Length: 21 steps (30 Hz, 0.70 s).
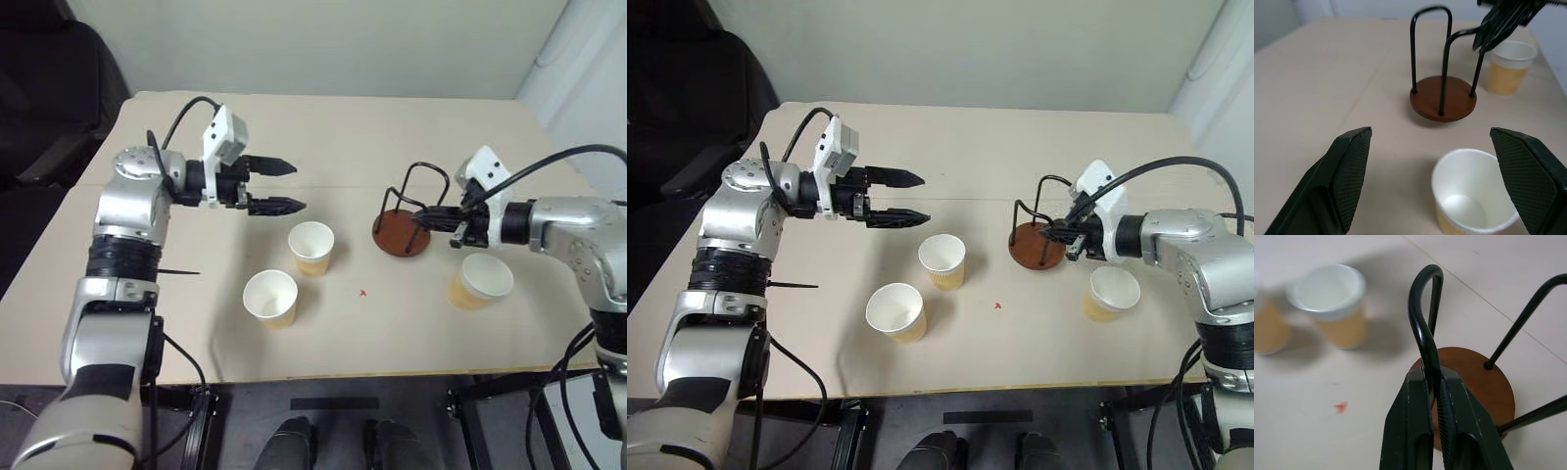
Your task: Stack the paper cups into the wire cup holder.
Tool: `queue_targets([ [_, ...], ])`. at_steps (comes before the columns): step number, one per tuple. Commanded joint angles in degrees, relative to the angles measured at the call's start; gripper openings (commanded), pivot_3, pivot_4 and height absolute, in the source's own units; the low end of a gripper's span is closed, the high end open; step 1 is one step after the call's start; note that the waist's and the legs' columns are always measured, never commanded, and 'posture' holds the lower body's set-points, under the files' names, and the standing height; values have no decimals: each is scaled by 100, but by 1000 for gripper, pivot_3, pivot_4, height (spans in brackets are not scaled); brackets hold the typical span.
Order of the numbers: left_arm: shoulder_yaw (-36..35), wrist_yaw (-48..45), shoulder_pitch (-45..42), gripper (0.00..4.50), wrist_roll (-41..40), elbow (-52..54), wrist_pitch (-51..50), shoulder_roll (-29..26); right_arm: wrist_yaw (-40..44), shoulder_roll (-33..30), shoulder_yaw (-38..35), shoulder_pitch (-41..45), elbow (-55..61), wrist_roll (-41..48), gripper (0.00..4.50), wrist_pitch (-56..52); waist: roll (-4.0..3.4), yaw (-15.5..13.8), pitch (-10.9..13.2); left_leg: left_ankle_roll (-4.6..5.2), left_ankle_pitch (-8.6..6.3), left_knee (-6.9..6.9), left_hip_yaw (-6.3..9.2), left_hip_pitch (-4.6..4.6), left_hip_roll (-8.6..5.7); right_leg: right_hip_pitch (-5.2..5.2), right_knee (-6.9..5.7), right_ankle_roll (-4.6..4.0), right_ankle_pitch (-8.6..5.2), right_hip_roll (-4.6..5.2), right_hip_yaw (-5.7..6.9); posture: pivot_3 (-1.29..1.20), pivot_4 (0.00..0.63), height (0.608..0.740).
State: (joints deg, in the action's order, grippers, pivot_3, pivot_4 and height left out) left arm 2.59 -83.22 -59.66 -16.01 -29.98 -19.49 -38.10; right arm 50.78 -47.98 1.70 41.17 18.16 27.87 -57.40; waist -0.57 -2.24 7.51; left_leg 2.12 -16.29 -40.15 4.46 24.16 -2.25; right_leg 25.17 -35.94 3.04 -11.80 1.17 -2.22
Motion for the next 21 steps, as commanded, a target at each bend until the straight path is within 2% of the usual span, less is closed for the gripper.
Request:
queue_targets([
  [1,74,-516,-36,4175,-168,394,-250,-261,90,-174,-265,129,645,387,40,-255,0,6,0,0,0,0,0,1,0,1,1,0,0,0,0,0,150,740],
  [5,275,-900,35,4175,-410,801,-581,-499,152,-266,-211,83,959,601,40,-351,0,0,0,0,0,-1,2,2,0,1,1,0,0,0,0,0,150,740],
  [21,768,-928,301,4175,-1123,1653,-865,-947,231,-408,94,-481,1594,998,40,-341,0,17,0,0,0,-2,2,0,1,0,0,1,0,0,0,0,150,740],
])
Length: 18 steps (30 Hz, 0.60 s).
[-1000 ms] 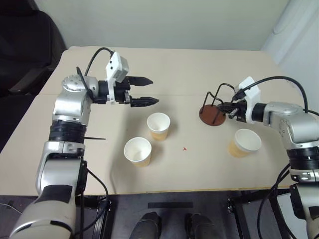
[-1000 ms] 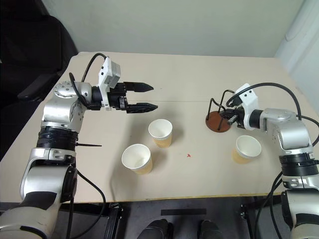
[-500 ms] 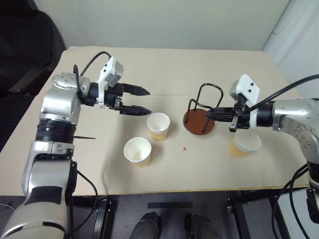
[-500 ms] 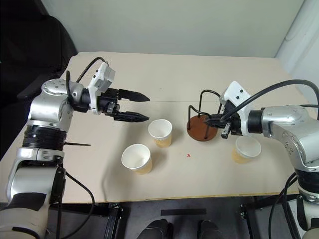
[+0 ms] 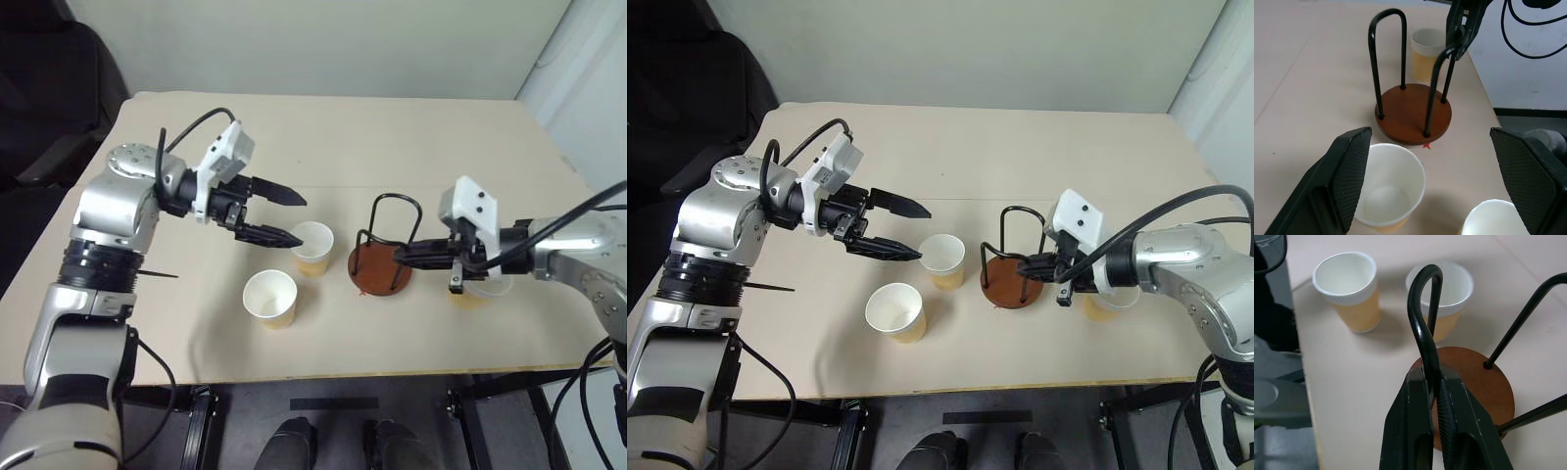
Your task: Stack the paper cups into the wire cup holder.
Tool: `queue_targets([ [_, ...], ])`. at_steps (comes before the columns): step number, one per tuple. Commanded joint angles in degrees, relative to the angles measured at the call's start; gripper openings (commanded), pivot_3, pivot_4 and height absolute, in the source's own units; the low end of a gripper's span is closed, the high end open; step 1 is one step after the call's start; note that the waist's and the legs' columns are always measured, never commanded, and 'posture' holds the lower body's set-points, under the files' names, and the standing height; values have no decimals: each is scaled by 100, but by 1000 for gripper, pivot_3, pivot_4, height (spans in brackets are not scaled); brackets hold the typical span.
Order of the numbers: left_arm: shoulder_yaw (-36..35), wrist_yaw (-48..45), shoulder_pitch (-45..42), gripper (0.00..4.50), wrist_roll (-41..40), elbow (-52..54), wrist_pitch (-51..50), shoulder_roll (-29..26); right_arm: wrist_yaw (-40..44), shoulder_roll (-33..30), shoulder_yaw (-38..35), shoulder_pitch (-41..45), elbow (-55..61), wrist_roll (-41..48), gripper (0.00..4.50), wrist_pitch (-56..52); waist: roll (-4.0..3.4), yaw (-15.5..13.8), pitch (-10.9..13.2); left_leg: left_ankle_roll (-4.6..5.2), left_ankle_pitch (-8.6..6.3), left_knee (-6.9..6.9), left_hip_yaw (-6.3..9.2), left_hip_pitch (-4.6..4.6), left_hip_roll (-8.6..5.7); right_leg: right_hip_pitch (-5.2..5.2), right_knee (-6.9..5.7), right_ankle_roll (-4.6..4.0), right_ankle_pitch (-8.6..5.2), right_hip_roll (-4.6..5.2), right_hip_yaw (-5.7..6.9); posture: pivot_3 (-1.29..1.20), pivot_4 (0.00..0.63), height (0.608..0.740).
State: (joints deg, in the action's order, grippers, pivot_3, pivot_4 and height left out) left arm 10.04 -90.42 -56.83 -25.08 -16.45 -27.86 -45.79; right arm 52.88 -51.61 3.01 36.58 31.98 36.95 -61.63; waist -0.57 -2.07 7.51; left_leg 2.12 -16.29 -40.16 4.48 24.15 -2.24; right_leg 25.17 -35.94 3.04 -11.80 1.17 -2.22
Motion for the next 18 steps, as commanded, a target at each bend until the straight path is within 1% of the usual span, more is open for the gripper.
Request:
queue_targets([
  [1,45,-208,32,4175,-245,326,-29,-207,17,-48,-20,-38,219,94,40,94,0,-2,0,0,0,0,0,0,0,0,0,0,0,0,0,0,150,740],
  [8,386,-208,171,4175,-591,595,29,-645,34,-37,268,-77,189,-53,40,281,0,0,0,0,0,-1,0,0,0,0,-1,0,0,0,0,0,150,740],
  [18,435,-208,209,4175,-667,588,84,-721,215,-82,755,9,-96,-413,40,721,0,7,0,1,1,-1,1,0,0,-1,-1,0,0,0,0,0,150,740],
])
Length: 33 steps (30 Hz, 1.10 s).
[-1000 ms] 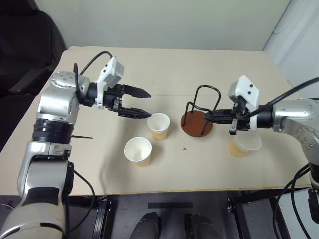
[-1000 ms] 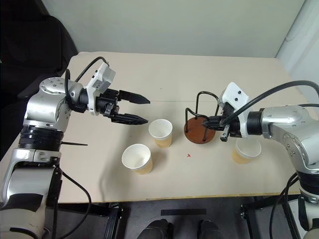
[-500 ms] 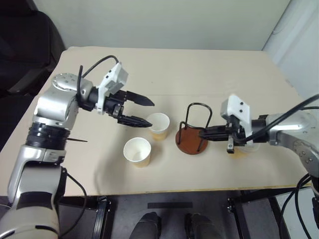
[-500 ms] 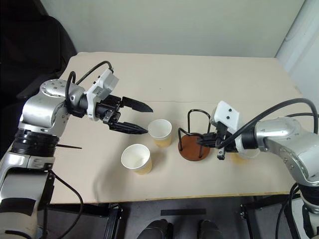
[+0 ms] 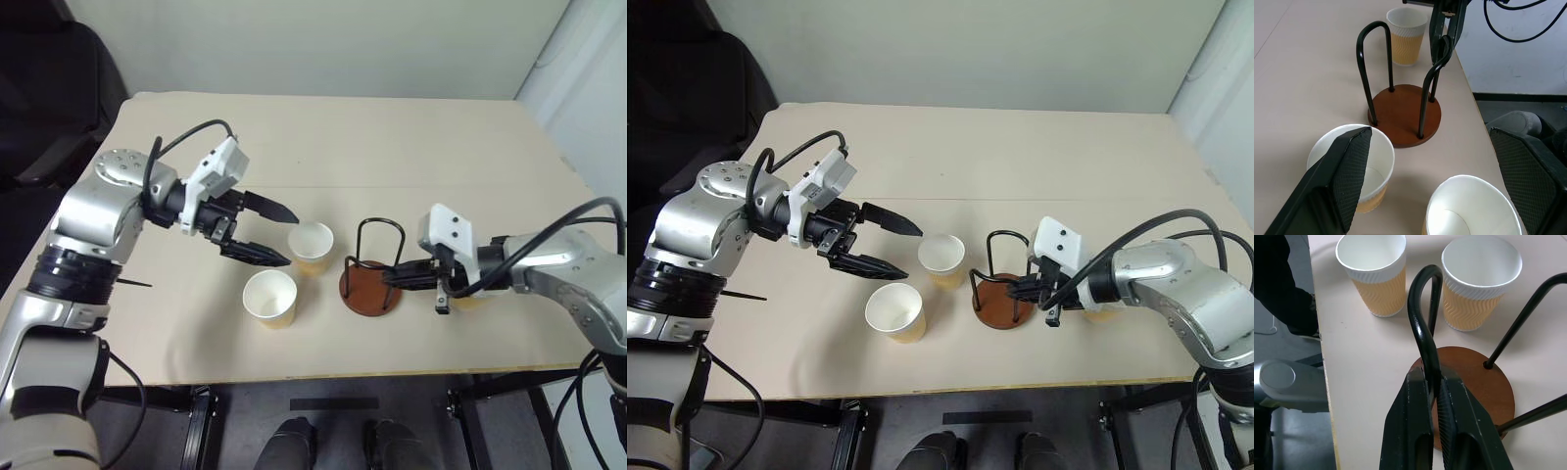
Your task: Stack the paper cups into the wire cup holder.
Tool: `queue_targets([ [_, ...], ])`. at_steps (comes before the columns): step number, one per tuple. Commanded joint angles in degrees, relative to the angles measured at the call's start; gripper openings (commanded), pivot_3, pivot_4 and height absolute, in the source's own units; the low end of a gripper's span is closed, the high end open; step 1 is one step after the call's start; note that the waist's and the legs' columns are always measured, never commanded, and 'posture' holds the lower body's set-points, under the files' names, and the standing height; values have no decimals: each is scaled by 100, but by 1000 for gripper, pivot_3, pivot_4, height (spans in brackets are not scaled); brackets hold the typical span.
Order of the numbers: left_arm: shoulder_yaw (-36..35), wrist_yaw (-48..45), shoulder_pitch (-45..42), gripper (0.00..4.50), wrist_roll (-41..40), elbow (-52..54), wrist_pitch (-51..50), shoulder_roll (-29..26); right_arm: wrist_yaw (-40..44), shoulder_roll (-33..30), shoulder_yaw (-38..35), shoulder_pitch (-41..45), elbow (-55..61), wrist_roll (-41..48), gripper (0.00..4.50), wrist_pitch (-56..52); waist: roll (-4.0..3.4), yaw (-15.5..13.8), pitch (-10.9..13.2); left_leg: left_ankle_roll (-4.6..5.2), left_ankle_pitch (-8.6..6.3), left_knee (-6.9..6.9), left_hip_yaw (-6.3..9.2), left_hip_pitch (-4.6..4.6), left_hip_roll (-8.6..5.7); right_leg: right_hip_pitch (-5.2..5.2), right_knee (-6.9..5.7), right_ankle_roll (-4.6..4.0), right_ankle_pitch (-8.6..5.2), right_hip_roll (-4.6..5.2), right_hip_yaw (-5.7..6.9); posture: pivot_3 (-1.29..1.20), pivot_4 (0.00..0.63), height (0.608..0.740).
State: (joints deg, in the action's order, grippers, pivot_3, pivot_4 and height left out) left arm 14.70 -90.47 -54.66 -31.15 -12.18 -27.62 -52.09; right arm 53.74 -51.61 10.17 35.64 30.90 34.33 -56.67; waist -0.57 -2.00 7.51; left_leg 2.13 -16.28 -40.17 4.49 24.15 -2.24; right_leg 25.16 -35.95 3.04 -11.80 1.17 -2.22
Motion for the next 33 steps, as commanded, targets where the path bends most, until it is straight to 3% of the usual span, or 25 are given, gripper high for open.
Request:
queue_targets([
  [1,-43,-203,-2,4175,-50,152,66,-87,178,-132,114,86,-28,-244,40,299,0,0,0,0,0,0,0,0,0,0,0,0,0,0,0,0,150,740],
  [2,-52,-203,5,4175,-44,146,70,-86,217,-185,189,67,-67,-351,40,378,0,0,0,0,0,0,0,0,0,0,0,0,0,0,0,0,150,740],
  [5,-74,-203,39,4175,-21,144,81,-74,343,-309,317,6,-174,-550,810,557,0,1,0,0,0,0,0,0,0,0,1,0,0,0,0,0,150,740],
  [14,-92,-203,61,4175,45,147,91,-16,462,-433,184,-61,-353,-816,3987,786,0,4,0,0,0,0,0,0,0,-1,-1,0,0,0,0,0,150,740],
  [27,-61,-203,71,4175,133,2,237,196,248,-801,-1508,-510,304,214,3987,-267,0,-7,0,0,0,0,-1,-1,0,-4,-1,0,0,0,0,0,150,740],
  [33,-59,-203,3,4175,206,-132,289,329,407,-1496,-2174,-1126,513,333,3987,-410,0,-30,0,-1,0,1,1,-1,0,-5,0,0,0,1,0,0,150,740],
])
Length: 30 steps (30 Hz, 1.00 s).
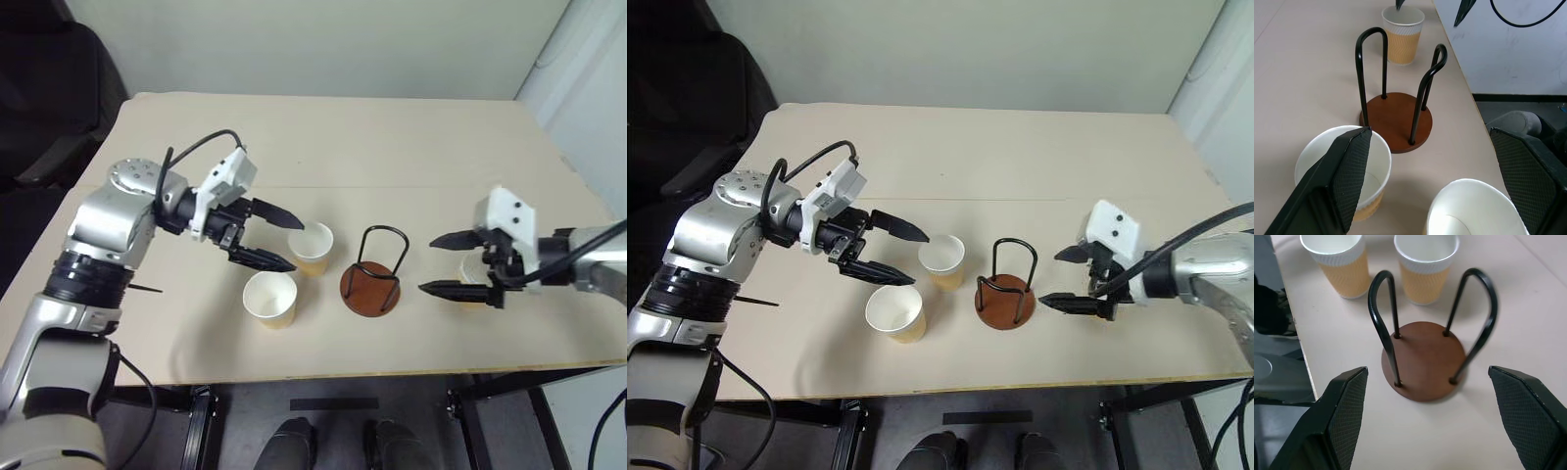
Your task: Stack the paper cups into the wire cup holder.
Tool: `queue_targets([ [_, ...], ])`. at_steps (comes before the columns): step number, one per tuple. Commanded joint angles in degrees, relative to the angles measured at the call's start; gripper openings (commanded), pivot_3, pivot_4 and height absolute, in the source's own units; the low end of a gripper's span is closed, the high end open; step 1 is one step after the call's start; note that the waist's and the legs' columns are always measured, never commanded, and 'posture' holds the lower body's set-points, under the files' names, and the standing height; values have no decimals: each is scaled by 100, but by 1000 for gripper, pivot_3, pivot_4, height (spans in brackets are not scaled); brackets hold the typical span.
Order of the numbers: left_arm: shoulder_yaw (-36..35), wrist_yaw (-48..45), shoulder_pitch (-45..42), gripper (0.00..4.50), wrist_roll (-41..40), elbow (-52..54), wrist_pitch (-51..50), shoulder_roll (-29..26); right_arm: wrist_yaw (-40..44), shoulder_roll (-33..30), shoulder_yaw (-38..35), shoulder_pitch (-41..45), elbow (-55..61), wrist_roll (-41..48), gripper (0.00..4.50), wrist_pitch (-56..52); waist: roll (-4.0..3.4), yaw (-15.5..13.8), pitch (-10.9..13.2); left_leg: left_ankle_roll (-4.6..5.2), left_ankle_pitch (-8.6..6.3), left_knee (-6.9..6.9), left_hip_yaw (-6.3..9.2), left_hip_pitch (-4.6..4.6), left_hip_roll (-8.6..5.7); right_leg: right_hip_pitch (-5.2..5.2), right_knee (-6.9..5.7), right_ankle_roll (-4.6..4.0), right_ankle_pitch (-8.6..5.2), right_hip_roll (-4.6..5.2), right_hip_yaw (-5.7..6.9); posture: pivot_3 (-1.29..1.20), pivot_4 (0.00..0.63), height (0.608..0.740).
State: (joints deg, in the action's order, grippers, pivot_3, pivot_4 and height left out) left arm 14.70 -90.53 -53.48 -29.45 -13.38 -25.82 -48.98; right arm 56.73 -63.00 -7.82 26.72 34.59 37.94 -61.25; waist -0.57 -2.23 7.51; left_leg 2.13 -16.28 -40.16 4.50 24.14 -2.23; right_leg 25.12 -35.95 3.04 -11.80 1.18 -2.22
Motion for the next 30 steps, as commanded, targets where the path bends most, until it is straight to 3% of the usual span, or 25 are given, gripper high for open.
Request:
queue_targets([
  [1,-53,-197,-132,4175,46,-37,125,39,160,-525,-390,-415,124,-139,3987,171,0,-9,0,0,0,0,0,0,0,-1,1,0,0,1,0,0,150,740],
  [12,-56,-197,-208,4175,141,-102,181,174,328,-1075,-85,-1328,-460,-1011,3987,1413,0,14,0,0,0,-1,-3,-6,0,-4,-7,1,1,2,-3,0,150,740],
  [23,-208,-197,-88,4175,179,76,75,94,617,-736,1261,-773,-1324,-1911,3987,2302,1,21,0,1,0,-2,-3,-8,0,-5,-8,3,2,1,-3,0,150,740],
  [26,-248,-197,-54,4175,188,127,42,65,688,-630,1443,-605,-1477,-2054,3387,2382,1,17,0,3,0,-3,-3,-7,-1,-5,-8,3,2,2,-2,0,150,740],
  [30,-286,-196,-17,4175,217,165,26,35,862,-639,1446,-400,-1489,-2058,2040,2296,1,19,0,4,0,-3,-3,-7,-1,-5,-8,3,2,2,-2,0,150,740],
])
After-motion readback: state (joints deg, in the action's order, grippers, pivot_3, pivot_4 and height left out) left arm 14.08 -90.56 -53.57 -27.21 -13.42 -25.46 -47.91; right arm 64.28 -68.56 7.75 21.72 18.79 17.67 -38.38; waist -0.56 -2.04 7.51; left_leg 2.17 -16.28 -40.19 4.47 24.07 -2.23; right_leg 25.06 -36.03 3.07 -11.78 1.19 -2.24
